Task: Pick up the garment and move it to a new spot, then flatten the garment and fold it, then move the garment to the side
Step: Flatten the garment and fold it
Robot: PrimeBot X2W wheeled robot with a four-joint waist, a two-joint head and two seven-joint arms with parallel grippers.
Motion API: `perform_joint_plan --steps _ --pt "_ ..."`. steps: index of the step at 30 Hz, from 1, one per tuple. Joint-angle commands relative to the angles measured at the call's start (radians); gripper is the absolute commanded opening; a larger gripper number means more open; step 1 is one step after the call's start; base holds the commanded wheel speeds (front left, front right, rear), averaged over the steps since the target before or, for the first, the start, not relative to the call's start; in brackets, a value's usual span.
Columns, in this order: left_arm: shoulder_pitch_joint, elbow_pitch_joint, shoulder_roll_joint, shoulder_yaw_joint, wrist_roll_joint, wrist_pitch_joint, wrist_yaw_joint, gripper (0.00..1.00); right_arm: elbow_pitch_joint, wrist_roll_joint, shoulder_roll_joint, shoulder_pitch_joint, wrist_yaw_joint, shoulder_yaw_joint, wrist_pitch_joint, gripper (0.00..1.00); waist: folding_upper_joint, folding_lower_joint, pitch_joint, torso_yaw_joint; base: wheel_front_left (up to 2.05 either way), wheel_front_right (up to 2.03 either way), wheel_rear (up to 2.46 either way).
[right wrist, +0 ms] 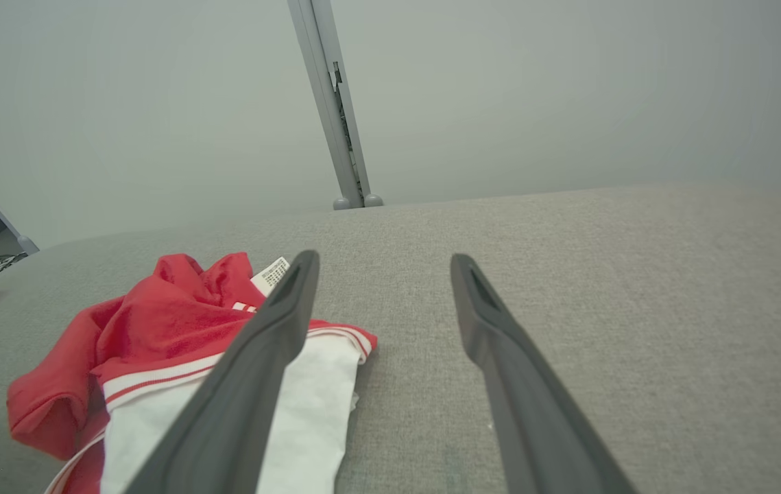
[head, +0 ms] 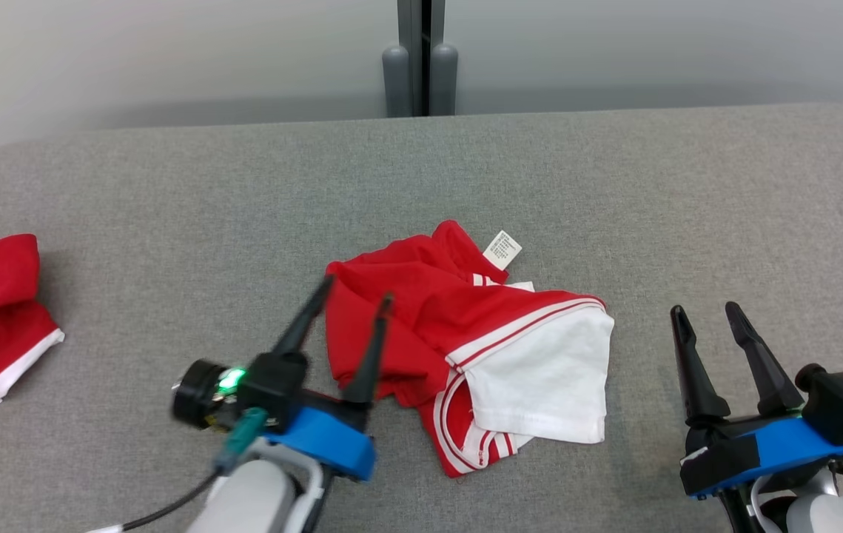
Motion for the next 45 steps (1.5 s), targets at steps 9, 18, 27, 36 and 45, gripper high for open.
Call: perform_joint_plan --steps 9,18,27,36,45 --pt "0.139 -0.056 0.079 0.186 -0.082 -0.007 0.079 1.0 -0.045 -0.017 0.003 0.054 0.0 -0.017 0.024 1.0 0.0 0.0 -0.054 0.007 0.0 0.0 0.0" --pt "0.206 -0.064 0.124 0.233 -0.096 -0.008 0.07 1.0 -0.071 -0.029 0.005 0.086 0.0 -0.028 0.046 1.0 0.0 0.0 -0.081 0.008 0.0 0.0 0.0" --pt "0.207 -0.06 0.12 0.217 -0.09 -0.008 0.068 1.0 -0.081 -0.028 0.007 0.095 0.0 -0.026 0.056 1.0 0.0 0.0 -0.087 0.005 0.0 0.0 0.0" --pt "0.164 -0.057 0.046 0.045 -0.064 0.081 -0.03 1.0 -0.084 -0.029 0.005 0.076 0.0 -0.022 0.054 1.0 0.0 0.0 -0.056 0.002 0.0 0.0 0.0" --pt "0.099 0.132 -0.029 -0.068 -0.083 0.112 -0.096 1.0 -0.078 -0.021 0.006 0.045 0.0 -0.007 0.047 1.0 0.0 0.0 -0.024 -0.02 0.0 0.0 0.0"
